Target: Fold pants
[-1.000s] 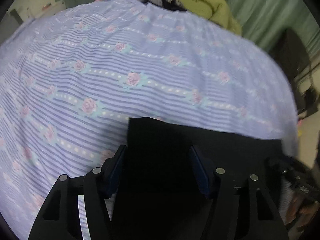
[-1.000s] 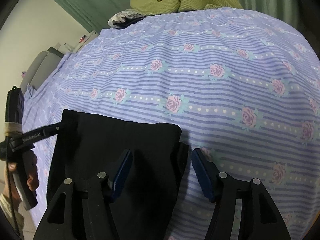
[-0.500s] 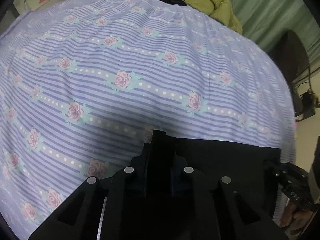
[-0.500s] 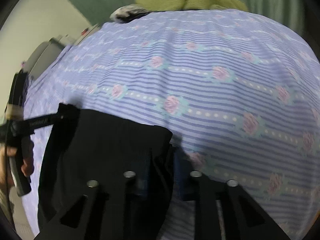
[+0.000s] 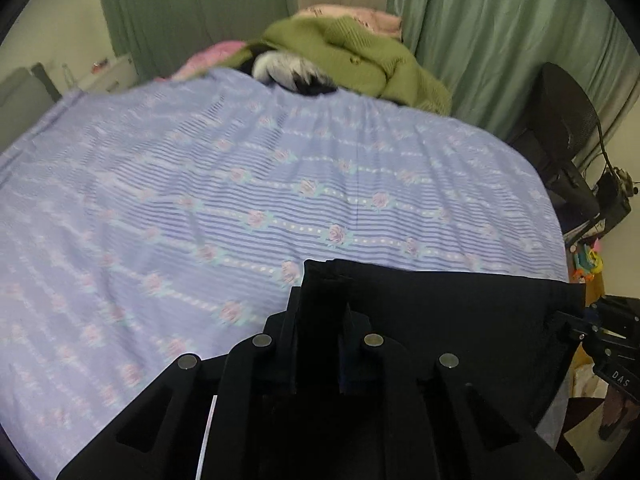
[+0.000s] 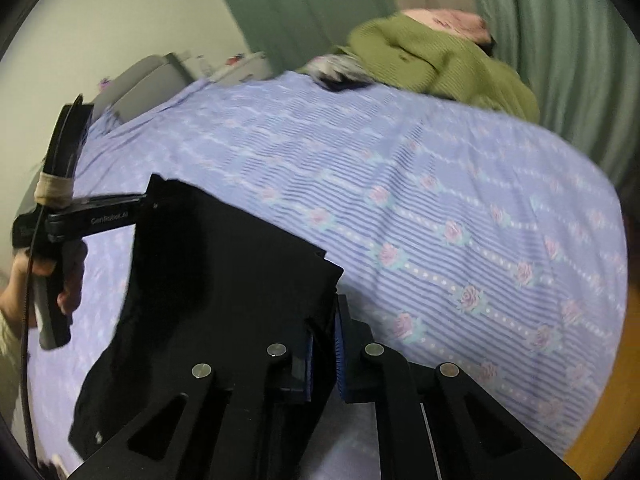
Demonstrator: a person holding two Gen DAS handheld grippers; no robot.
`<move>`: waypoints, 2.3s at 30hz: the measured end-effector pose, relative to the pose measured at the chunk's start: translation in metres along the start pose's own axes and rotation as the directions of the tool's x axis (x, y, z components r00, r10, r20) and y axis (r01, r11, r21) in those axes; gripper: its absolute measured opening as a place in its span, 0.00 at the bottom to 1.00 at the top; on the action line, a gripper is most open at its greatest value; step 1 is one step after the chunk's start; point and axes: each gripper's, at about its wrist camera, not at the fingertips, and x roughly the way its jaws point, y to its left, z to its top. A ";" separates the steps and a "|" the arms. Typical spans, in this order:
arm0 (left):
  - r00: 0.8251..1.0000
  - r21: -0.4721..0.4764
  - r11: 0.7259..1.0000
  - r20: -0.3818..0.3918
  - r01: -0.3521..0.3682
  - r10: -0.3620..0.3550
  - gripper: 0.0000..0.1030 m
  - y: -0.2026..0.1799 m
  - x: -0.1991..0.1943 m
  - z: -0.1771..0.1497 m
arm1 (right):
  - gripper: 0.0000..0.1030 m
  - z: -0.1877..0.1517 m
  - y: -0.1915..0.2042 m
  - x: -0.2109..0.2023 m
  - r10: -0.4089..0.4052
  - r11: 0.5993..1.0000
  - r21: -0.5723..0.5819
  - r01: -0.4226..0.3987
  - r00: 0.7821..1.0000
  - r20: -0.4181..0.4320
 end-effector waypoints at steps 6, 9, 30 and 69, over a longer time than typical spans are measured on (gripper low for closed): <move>0.997 -0.071 0.996 0.055 -0.055 0.059 0.12 0.009 -0.081 -0.040 | 0.09 -0.007 0.057 -0.051 0.057 0.983 -0.173 -0.054 0.998 0.010; 0.993 -0.140 0.987 0.075 -0.079 0.090 0.12 0.019 -0.119 -0.071 | 0.09 -0.017 0.090 -0.077 0.092 0.961 -0.262 -0.089 0.996 0.003; 0.973 -0.441 0.869 -0.059 -0.225 0.222 0.19 0.091 -0.184 -0.296 | 0.09 -0.180 0.301 -0.106 0.194 0.600 -0.747 -0.285 0.958 -0.210; 0.987 -0.943 0.317 -0.056 -0.103 0.152 0.35 -0.001 -0.176 -0.411 | 0.54 -0.153 0.244 -0.027 0.018 0.523 -0.752 -0.402 0.887 -0.461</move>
